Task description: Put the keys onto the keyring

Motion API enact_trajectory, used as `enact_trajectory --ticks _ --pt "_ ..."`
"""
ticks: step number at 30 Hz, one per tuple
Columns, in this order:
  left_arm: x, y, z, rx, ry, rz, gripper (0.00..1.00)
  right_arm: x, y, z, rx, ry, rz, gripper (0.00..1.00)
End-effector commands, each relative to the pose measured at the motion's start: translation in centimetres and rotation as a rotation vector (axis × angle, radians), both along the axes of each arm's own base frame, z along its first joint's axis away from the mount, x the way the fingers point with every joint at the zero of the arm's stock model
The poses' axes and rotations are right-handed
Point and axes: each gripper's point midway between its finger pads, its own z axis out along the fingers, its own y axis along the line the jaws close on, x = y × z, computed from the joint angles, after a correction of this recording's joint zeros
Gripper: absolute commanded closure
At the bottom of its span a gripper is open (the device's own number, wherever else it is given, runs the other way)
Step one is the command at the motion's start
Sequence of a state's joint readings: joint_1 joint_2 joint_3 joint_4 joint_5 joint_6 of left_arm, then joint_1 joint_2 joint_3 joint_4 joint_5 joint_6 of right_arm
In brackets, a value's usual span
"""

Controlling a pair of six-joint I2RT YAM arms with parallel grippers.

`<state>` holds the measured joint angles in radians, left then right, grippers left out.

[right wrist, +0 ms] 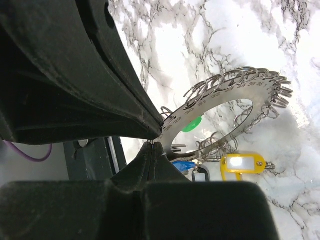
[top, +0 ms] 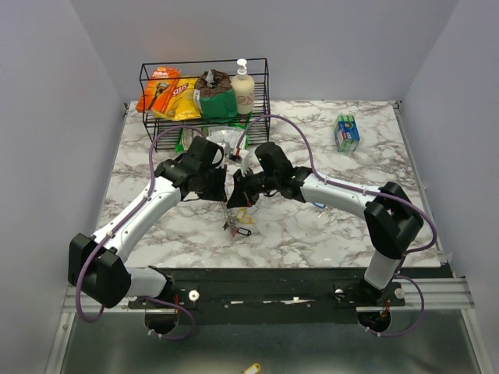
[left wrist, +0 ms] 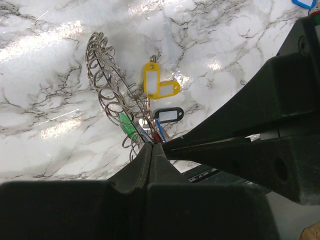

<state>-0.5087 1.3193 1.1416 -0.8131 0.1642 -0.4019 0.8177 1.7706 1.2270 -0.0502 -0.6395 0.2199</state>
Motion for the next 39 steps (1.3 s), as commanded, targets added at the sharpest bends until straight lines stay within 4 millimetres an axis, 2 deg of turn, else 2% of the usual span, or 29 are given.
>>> enact_trajectory --ticks 1,18,30,39 --pt "-0.2 1.1 -1.0 0.057 -0.009 0.024 1.0 0.1 -0.4 1.0 0.02 -0.026 -0.016 1.0" --pt "-0.2 -0.3 -0.3 -0.108 -0.031 0.044 1.0 -0.4 -0.7 -0.1 0.032 -0.021 -0.011 1.0" --pt "0.6 0.0 0.9 -0.279 -0.035 0.09 1.0 -0.8 -0.9 -0.2 0.048 -0.036 0.004 1.0" --pt "-0.1 -0.2 1.3 -0.351 -0.03 0.045 1.0 -0.9 -0.9 -0.5 0.053 -0.038 0.004 1.0"
